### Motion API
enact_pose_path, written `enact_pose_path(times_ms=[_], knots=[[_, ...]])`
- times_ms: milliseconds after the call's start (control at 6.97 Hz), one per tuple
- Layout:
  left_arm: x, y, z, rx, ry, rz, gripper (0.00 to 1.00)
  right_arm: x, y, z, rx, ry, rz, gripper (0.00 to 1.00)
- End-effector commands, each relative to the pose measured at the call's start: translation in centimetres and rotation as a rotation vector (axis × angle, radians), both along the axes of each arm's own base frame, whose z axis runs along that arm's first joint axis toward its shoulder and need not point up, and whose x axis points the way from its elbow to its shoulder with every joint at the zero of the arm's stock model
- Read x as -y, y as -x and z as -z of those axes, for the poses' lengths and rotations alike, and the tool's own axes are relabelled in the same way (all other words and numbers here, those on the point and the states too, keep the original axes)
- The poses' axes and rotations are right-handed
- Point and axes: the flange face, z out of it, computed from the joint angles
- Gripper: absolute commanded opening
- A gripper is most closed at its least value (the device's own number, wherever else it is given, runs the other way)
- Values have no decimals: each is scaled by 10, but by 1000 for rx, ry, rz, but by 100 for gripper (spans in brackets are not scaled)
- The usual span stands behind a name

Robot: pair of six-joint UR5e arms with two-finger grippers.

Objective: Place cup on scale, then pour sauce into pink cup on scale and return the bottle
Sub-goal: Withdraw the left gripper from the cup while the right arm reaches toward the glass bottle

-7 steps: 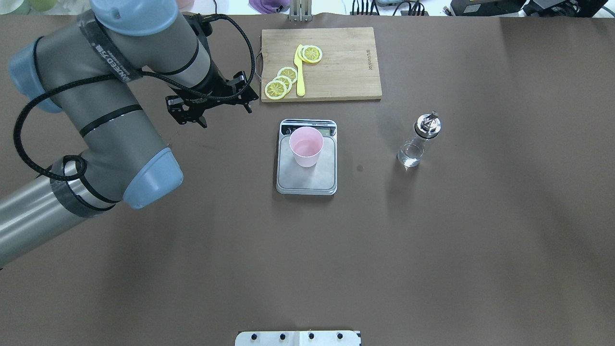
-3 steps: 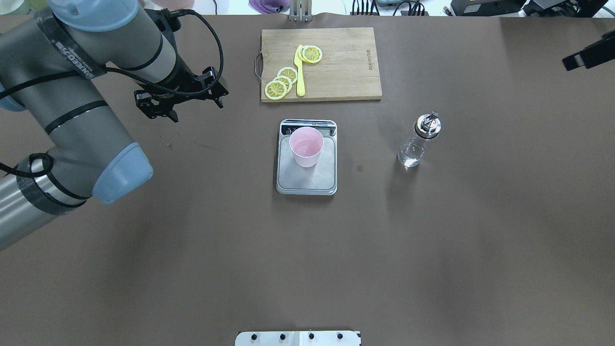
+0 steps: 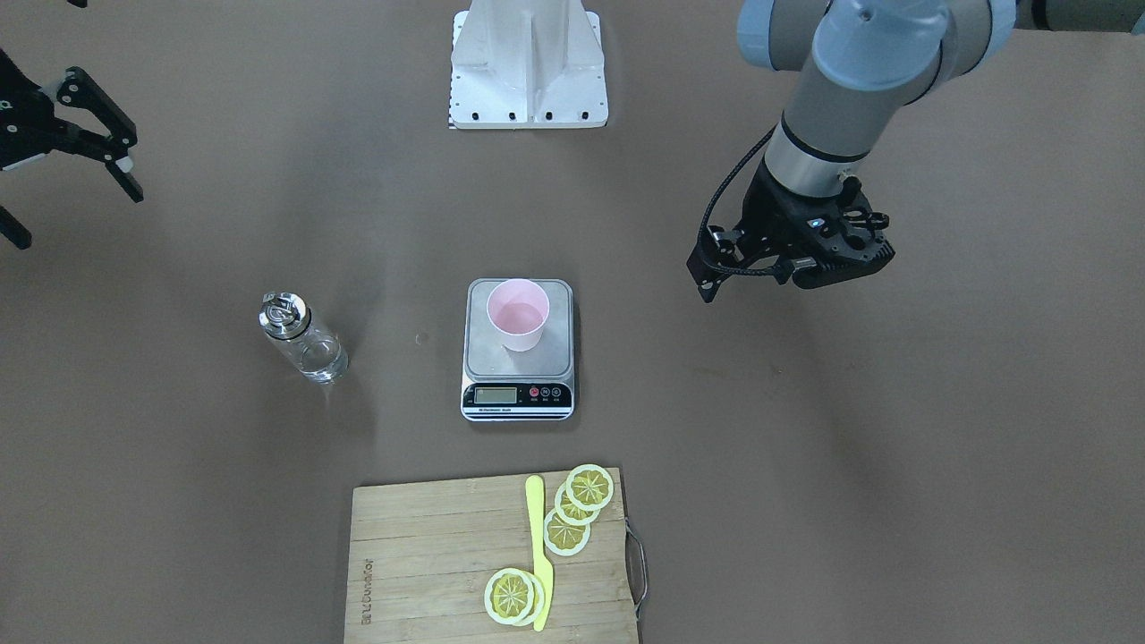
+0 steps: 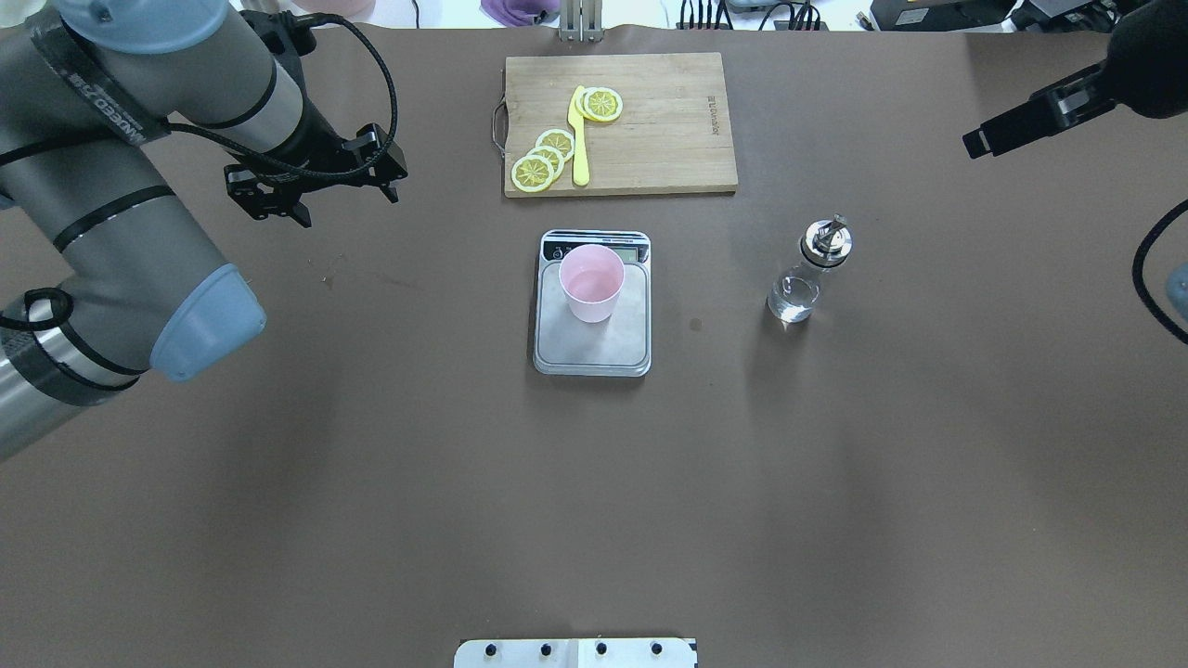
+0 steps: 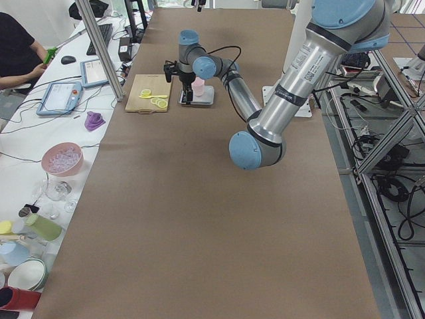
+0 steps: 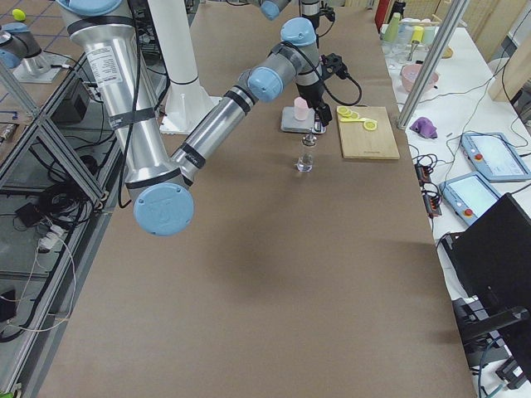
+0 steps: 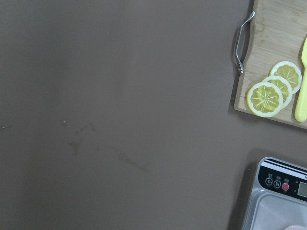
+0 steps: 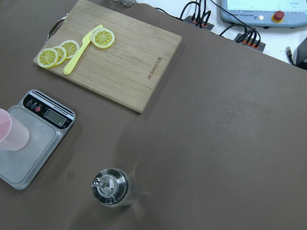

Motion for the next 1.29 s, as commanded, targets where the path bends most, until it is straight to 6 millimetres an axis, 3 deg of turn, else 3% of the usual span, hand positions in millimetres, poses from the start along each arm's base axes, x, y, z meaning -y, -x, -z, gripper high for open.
enact_pose_path(times_ms=[0, 143, 717, 861, 1147], knots=[[-3, 7, -19, 14, 7, -1, 99, -39, 38, 5, -110, -77, -176, 100], [-12, 17, -34, 29, -30, -39, 99, -49, 53, 5, -23, -39, -233, 100], [-4, 50, -69, 92, -34, 12, 99, -122, 105, -64, 74, -72, -242, 100], [-2, 53, -71, 116, -47, 37, 99, -141, 114, -82, 55, -100, -241, 100], [-4, 56, -93, 150, -23, 53, 99, -158, 118, -102, 67, -106, -248, 99]])
